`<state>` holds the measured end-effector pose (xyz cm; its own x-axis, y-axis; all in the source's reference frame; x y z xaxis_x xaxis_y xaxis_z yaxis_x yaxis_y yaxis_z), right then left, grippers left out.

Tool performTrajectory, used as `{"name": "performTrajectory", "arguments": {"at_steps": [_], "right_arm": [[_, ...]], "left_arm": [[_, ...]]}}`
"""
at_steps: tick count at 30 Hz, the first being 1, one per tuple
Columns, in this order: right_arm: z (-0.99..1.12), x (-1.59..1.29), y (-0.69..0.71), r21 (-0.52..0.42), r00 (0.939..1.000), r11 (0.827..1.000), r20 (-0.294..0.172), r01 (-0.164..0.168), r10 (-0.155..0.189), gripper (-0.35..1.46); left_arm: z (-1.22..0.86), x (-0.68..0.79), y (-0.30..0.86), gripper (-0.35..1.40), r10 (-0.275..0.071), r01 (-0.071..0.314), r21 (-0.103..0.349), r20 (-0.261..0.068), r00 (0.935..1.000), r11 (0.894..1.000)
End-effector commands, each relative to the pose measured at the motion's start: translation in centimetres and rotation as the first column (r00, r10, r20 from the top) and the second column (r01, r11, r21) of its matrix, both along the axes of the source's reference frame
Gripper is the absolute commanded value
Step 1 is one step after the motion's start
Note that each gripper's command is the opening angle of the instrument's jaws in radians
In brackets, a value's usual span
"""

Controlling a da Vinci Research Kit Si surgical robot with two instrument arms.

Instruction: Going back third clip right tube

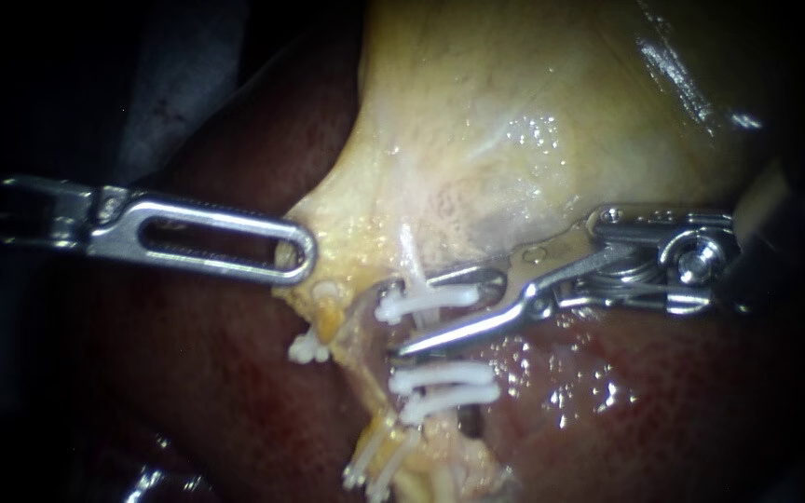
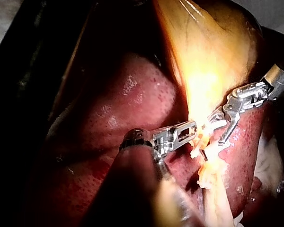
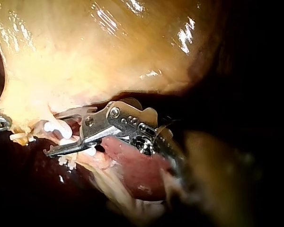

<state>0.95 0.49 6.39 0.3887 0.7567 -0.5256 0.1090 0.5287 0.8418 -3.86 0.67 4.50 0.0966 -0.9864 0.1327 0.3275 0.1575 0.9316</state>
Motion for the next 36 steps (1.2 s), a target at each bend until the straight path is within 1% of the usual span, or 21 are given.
{"name": "performTrajectory", "arguments": {"at_steps": [1,9,15,22,26,28,30,32,36], "right_arm": [[0.0,0.0,0.0,-0.007,1.0,1.0,-0.001,0.0,0.0,0.49],[0.0,-0.07,0.03,-0.08,0.9997,0.997,-0.023,-0.002,0.0,0.51],[0.02,-0.09,0.05,-0.113,0.9994,0.994,-0.035,0.001,-0.005,0.52],[0.03,-0.05,0.03,-0.115,0.9994,0.993,-0.034,0.001,-0.005,0.53],[0.04,-0.06,0.05,-0.137,0.9991,0.991,-0.041,0.003,-0.009,0.53],[0.06,-0.05,0.06,-0.175,0.9984,0.985,-0.054,0.007,-0.016,0.53],[0.06,-0.06,0.07,-0.175,0.9984,0.985,-0.054,0.007,-0.016,0.53],[0.07,-0.06,0.06,-0.176,0.9985,0.984,-0.054,0.005,-0.015,0.53],[0.08,-0.04,0.0,-0.176,0.9979,0.984,-0.058,0.017,-0.027,0.53]], "left_arm": [[0.0,0.0,0.0,-0.35,0.0,0.0,0.0,0.0,1.0,1.0],[0.0,0.0,0.0,-0.35,0.0,0.0,0.0,0.0,1.0,1.0],[0.0,0.0,0.0,-0.35,0.0,0.0,0.0,0.0,1.0,1.0],[0.0,0.0,0.0,-0.35,0.0,0.0,0.0,0.0,1.0,1.0],[0.0,0.0,0.0,-0.35,0.0,0.0,0.0,0.0,1.0,1.0],[0.0,0.0,0.0,-0.35,0.0,0.0,0.0,0.0,1.0,1.0],[0.0,0.0,0.0,-0.35,0.0,0.0,0.0,0.0,1.0,1.0],[0.0,0.0,0.0,-0.35,0.0,0.0,0.0,0.0,1.0,1.0],[0.0,0.0,0.0,-0.35,0.0,0.0,0.0,0.0,1.0,1.0]]}}
